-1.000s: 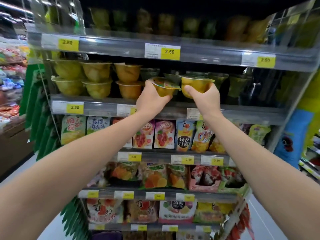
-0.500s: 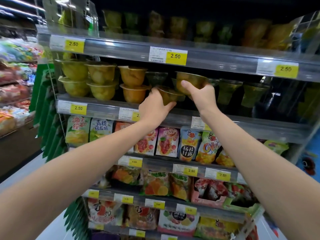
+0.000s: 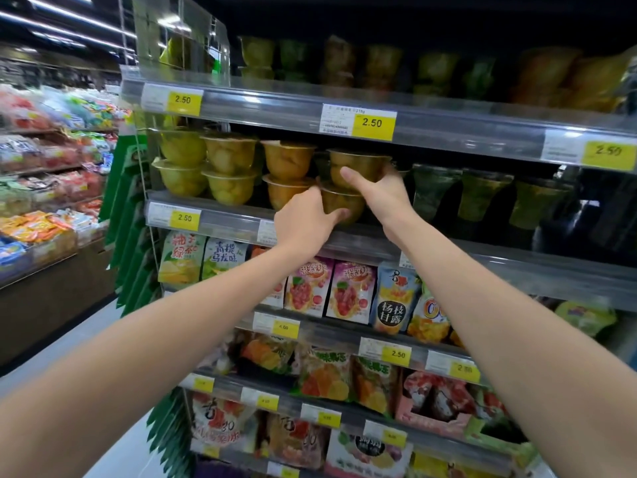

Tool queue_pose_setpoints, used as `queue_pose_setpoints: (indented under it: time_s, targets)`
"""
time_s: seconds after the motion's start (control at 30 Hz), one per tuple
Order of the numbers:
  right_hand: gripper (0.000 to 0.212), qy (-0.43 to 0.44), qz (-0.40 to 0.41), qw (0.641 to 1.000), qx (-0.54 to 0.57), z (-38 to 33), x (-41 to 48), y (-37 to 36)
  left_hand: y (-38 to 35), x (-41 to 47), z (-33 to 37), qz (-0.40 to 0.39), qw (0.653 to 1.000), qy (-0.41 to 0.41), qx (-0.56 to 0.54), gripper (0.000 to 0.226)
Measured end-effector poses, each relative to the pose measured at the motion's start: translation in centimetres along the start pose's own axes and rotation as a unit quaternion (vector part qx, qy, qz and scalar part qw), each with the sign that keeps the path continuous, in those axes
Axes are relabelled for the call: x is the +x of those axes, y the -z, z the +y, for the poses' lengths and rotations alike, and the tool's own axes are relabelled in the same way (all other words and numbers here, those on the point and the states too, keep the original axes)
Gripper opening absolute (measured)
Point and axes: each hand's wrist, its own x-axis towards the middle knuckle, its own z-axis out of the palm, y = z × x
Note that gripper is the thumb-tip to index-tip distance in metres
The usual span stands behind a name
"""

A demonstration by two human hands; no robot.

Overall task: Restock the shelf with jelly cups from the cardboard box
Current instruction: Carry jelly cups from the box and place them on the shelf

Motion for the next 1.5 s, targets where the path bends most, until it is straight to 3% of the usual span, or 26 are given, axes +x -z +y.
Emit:
queue_pose_setpoints:
  time_s: [0.73, 0.93, 1.13, 1.27, 1.5]
  targets:
    - [0.062, 0.018, 0.019, 0.999, -0.042, 0.6, -0.3, -1.1, 0.6, 0.2, -1.3, -0.032, 0.999, -0.024, -0.032, 0.047]
    - [0.062, 0.005, 0.113, 0.966, -0.232, 1.5, -2.6, -0.1, 0.5, -0.7, -2.4, -0.034, 0.998, -0.045, -0.038, 0.057]
    - [0.047, 0.104, 0.13, 0.892, -0.419, 2.8, -7.3, 0.7, 0.0, -3.6, -3.1, -0.024, 0.995, -0.086, -0.036, 0.056]
    - [0.047, 0.118, 0.062, 0.863, -0.487, 4.6, -11.0, 1.0, 0.2, -6.9, -3.7, -0.069, 0.991, -0.117, 0.01, 0.051]
    - [0.044, 0.076, -0.04, 0.876, -0.474, 7.4, -20.2, 1.1, 1.3, -16.0, -5.7, -0.151, 0.975, -0.124, 0.106, 0.044]
